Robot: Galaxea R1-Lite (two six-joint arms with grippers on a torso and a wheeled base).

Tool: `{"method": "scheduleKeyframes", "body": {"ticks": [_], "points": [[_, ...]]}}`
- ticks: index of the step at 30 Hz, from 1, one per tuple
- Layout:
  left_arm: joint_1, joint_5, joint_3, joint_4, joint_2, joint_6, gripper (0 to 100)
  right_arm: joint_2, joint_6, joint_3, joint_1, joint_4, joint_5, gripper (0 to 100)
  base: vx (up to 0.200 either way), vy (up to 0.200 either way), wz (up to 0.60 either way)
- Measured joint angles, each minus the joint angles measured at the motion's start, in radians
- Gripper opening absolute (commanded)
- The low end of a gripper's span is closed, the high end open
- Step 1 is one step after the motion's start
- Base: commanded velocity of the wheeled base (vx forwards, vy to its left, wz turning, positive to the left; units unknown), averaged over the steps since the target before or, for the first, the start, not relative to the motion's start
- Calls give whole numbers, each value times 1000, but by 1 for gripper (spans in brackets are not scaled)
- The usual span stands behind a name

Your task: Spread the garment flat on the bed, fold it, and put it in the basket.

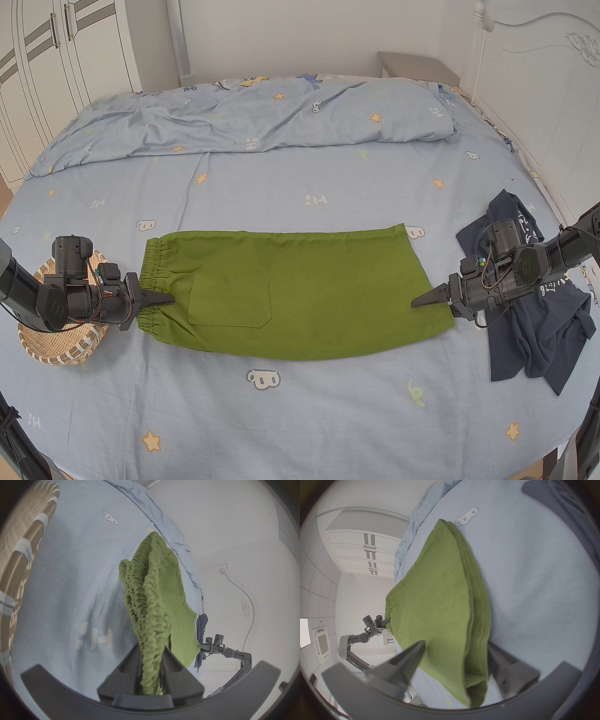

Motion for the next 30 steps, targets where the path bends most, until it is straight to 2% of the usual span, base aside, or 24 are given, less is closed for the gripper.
{"method": "scheduleKeyframes", "body": {"ticks": [12, 17, 22, 26, 30], "points": [[3, -5, -6, 24, 1, -3, 0, 12, -10, -6, -14, 0, -8, 0, 0, 0, 0], [9, -9, -23, 109, -7, -1, 0, -18, -11, 3, -15, 32, -10, 0, 0, 0, 0], [14, -15, -45, 249, -42, 11, 0, -97, -22, 22, -16, 104, -11, 0, 0, 0, 0], [16, -30, -45, 319, -85, 49, 0, -169, -67, 97, -16, 133, -13, 0, 0, 0, 0], [19, -39, -1, 368, -126, 120, 0, -232, -119, 246, -16, 130, -16, 0, 0, 0, 0]]}}
